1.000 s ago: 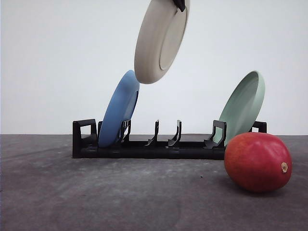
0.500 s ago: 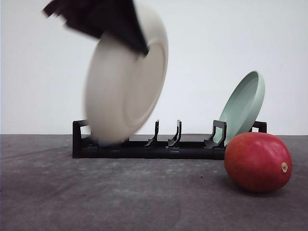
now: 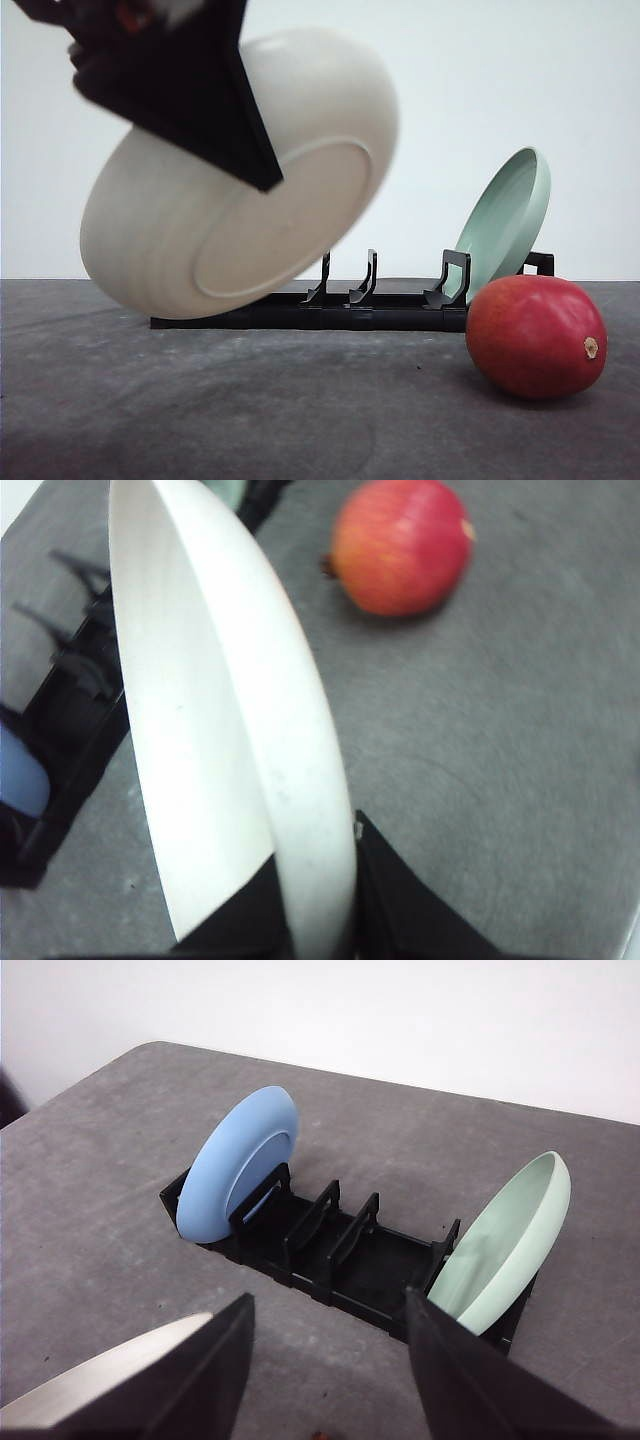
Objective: Place pomegranate in white plate
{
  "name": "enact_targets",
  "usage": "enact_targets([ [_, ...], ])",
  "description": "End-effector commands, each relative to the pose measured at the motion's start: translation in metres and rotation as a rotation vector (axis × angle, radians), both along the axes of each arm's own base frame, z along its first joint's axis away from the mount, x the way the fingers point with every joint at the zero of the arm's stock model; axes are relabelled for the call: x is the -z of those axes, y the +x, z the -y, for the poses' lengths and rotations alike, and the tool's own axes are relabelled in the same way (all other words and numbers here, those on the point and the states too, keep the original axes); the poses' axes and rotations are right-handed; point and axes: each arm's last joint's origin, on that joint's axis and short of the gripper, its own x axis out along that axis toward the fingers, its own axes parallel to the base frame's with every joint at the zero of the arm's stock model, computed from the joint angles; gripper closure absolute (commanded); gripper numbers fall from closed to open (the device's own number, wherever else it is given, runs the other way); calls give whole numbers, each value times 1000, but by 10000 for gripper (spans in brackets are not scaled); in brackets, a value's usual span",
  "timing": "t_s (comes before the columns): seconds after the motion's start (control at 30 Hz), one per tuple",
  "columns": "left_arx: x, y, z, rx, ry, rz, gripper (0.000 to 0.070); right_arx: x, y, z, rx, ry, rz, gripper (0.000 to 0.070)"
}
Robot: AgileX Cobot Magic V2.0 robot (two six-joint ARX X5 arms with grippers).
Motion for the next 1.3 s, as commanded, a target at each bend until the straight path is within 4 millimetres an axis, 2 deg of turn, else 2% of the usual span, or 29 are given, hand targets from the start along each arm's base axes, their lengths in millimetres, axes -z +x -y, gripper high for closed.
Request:
enact_targets([
  [0.0,5,-4,7,44,79,55,697,-5,0,-1,-3,16,17,397],
  [0.33,60,2,30,34,445,190,697,-5,0,-1,-3,16,18,397],
  [0.5,79,7,36,37,542,198,697,-6,0,-1,-3,17,18,397],
  [0.77,84,17,40,47,552,214,697,-6,0,-1,-3,17,18,397],
  [1.27,86,30,38,63,515,126,697,-6,0,-1,-3,17,19,397],
])
